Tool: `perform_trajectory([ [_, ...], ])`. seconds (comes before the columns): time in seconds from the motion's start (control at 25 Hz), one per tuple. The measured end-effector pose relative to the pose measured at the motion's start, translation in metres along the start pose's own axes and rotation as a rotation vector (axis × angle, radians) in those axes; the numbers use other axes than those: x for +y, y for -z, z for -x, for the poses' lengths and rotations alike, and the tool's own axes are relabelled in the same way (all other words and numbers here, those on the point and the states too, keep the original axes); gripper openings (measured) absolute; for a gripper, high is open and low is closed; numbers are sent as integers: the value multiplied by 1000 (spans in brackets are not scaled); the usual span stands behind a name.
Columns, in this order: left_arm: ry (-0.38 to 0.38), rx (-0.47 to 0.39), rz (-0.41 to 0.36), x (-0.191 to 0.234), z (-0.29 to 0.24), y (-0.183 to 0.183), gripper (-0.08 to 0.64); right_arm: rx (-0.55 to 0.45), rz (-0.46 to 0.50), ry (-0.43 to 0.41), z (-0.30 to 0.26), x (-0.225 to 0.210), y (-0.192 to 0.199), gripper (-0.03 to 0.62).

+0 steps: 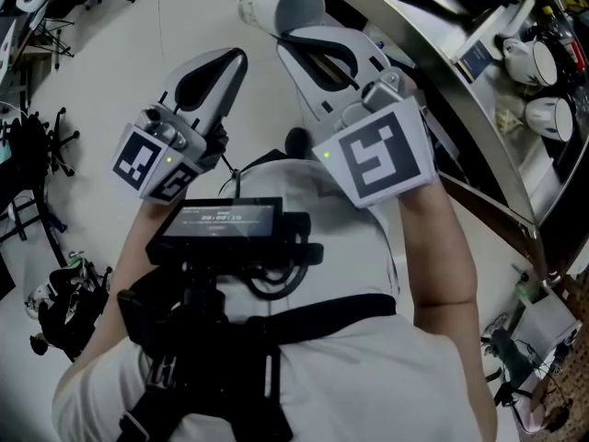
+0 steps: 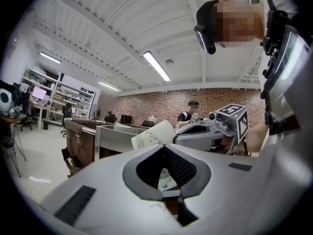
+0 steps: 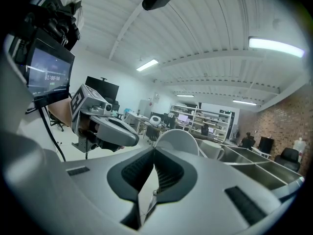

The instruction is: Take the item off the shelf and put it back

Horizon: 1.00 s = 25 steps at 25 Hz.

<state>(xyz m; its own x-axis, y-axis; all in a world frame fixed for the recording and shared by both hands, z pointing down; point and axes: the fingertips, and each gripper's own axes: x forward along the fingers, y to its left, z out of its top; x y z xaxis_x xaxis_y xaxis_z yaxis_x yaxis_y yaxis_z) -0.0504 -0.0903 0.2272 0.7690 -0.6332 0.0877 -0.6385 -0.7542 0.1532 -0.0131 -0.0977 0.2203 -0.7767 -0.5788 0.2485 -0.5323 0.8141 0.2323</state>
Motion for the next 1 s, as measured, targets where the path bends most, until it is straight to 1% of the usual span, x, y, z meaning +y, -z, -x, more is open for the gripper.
perform_trajectory([
  [0.28,-4,-10,-7,-3,-7,1,11,18,-9,9,9,-2,9,17],
  [0.44,-18,4,22,0,-10,11,15,75,-6,17,13,-1,25,17],
  [0.56,-16,38,32,2,-8,25,23,120,-31,27,18,4,43,17],
  [0.64,-5,56,24,2,-9,38,23,158,-48,29,24,6,60,17],
  [0.8,34,78,12,-1,-19,68,23,265,-68,22,38,11,99,17],
  [0.92,79,90,47,-7,-27,91,24,340,-84,13,44,16,124,17],
  [1.0,112,103,50,-14,-33,103,24,382,-94,7,47,19,139,17],
])
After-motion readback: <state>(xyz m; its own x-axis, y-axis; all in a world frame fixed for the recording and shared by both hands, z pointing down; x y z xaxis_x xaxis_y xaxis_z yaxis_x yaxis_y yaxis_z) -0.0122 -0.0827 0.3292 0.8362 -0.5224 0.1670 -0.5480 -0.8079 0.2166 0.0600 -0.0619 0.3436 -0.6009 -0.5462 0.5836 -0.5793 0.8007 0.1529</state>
